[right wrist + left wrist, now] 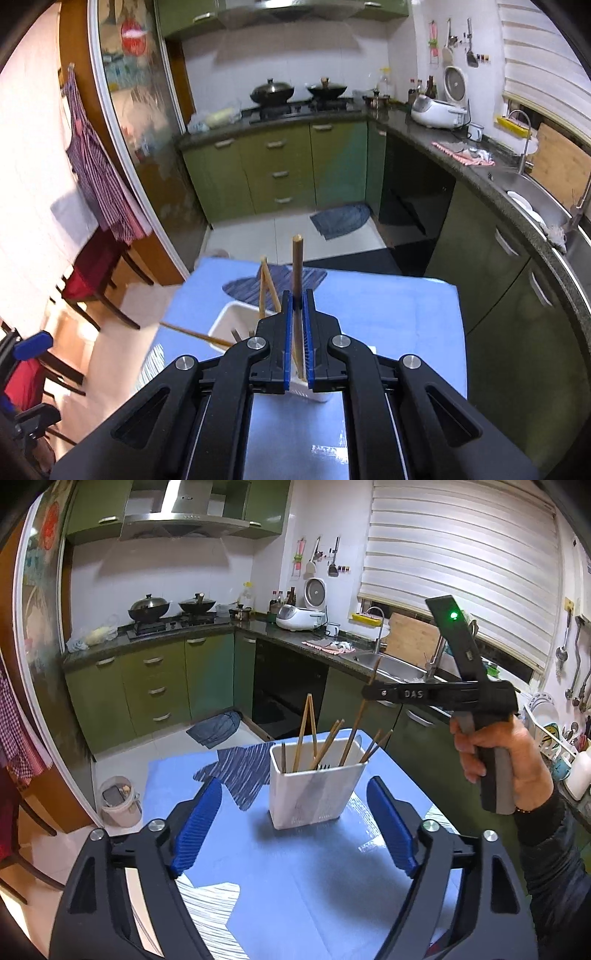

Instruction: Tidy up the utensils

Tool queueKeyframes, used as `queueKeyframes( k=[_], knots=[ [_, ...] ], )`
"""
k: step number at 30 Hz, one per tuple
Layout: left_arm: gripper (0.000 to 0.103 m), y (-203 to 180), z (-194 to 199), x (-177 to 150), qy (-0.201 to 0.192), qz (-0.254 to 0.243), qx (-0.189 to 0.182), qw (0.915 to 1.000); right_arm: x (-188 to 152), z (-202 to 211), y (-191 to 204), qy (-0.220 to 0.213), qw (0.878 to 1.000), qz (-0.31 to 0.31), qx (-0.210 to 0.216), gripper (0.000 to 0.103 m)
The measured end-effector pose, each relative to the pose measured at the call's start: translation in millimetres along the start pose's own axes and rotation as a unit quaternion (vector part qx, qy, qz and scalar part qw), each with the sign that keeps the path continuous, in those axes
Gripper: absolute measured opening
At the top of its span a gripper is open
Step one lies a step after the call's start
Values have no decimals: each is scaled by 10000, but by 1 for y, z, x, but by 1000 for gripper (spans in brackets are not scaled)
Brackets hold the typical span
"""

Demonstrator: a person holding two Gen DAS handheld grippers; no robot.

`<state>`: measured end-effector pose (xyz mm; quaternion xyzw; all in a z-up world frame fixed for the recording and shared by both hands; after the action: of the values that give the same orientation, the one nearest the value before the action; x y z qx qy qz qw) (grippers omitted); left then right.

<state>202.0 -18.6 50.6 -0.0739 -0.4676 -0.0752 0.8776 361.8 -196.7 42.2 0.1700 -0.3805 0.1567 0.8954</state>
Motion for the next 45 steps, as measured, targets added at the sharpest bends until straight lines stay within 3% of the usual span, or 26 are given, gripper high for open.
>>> queueKeyframes(
  k=[2,6,10,14,19,23,28,38,45],
  knots=[
    [81,-1,-1,-6,40,2,7,10000,-3,-3,1,12,10000,46,-48,23],
    [92,-1,-3,-12,49,98,-29,9999,-4,24,10,-338,9993,170,-80,26],
    [96,-6,-1,-20,-25,81,66,9999,-19,80,26,-982,9945,365,-91,55],
    [96,-12,-7,-39,116,156,61,9998,-74,122,37,-1608,9853,522,-256,72],
    [96,-18,-7,-71,257,271,114,9992,-162,135,39,-1819,9805,490,-555,88],
    [96,-20,10,-88,66,329,341,9989,-217,138,42,-1949,9760,480,-838,92],
    [96,-31,38,-96,-177,260,517,9982,-249,164,50,-2215,9716,332,-763,97],
    [96,-38,85,-121,-278,399,606,9970,-274,216,66,-2444,9657,241,-849,98],
    [96,-34,103,-131,-333,448,698,9960,-277,230,79,-2427,9657,363,-854,98]
  ],
)
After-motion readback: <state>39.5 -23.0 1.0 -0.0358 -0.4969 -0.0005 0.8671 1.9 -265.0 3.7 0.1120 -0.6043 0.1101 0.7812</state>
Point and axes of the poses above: each gripper's, at about its wrist camera, not at the fingertips, and z roughly against the way its jaws point, y to its left, x to its top, the point moved 4 cm from there along -z, roughly the way its jaws point, and after that the axes turned 5 degrees about x, right-handed, at the moved point
